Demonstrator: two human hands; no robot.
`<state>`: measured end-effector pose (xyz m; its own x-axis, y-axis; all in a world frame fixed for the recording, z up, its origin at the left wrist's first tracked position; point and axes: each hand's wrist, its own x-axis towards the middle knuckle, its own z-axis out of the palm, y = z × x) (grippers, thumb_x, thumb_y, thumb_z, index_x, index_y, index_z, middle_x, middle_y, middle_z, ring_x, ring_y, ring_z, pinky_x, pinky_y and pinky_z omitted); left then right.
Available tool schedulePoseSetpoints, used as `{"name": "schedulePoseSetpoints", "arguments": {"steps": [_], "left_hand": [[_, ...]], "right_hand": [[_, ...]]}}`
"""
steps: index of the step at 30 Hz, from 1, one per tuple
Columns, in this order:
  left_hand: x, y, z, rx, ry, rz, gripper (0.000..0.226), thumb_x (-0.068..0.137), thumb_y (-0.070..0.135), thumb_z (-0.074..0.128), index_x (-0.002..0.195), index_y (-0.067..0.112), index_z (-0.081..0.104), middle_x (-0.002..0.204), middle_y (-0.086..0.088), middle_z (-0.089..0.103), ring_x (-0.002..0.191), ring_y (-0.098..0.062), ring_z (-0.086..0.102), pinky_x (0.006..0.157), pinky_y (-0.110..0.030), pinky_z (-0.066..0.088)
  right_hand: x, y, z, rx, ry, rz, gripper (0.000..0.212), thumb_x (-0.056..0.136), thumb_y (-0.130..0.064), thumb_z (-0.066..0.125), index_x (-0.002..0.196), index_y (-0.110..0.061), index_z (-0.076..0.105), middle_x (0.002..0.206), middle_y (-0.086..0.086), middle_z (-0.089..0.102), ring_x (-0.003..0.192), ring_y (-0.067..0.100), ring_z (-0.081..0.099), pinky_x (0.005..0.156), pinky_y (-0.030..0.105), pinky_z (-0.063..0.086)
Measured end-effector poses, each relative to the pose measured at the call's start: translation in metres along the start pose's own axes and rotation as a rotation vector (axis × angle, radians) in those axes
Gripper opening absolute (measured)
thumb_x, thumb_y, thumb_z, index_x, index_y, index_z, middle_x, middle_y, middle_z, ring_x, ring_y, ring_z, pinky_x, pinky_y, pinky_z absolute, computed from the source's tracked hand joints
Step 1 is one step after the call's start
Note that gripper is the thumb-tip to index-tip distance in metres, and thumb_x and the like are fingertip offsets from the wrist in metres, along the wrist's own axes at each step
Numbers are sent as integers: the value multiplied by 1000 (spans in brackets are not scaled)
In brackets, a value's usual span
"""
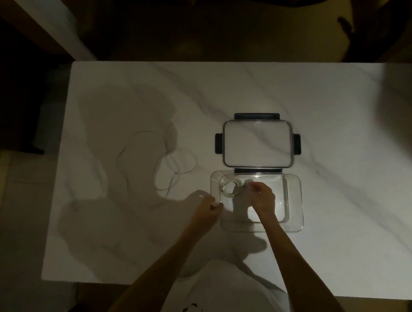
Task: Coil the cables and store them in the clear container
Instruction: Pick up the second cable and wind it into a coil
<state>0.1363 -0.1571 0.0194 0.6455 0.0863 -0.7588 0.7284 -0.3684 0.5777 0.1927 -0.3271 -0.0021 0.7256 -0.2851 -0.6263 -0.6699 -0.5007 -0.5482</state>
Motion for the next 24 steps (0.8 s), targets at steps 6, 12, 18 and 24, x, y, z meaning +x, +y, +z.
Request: {"name": "schedulePoseSetpoints", "arguments": {"steps": [6, 12, 18, 24], "left_hand": [[10, -54, -109, 130, 586, 133, 17, 92, 9, 48, 76, 7, 53, 71, -14, 55, 69, -29, 54, 65, -31, 39], [22, -121, -206, 226, 843, -191, 19, 88, 2, 46, 102, -3, 57, 101, -30, 57, 97, -45, 54, 84, -50, 44], [44, -115, -194, 151, 581, 17, 25, 88, -1, 44, 108, 0, 57, 107, -23, 59, 99, -38, 58, 84, -42, 44], [91, -46, -162, -3, 417, 120, 17, 91, 8, 42, 102, 2, 55, 106, -18, 61, 99, -34, 58, 84, -39, 42]], "right_hand": [[-40, -94, 14, -207, 72, -567, 15, 94, -15, 51, 101, -16, 63, 96, -6, 61, 80, 6, 57, 71, 10, 41], [-27, -165, 127, -602, -320, -767, 24, 94, -20, 44, 106, -17, 65, 108, 8, 63, 98, 24, 58, 81, 38, 50], [24, -213, 189, -754, -107, -847, 29, 92, -9, 42, 117, -11, 56, 117, 12, 58, 104, 28, 53, 82, 41, 51], [69, -225, 207, -1014, -348, -889, 39, 96, -13, 48, 134, -6, 43, 140, 16, 43, 126, 34, 41, 100, 46, 41]]}}
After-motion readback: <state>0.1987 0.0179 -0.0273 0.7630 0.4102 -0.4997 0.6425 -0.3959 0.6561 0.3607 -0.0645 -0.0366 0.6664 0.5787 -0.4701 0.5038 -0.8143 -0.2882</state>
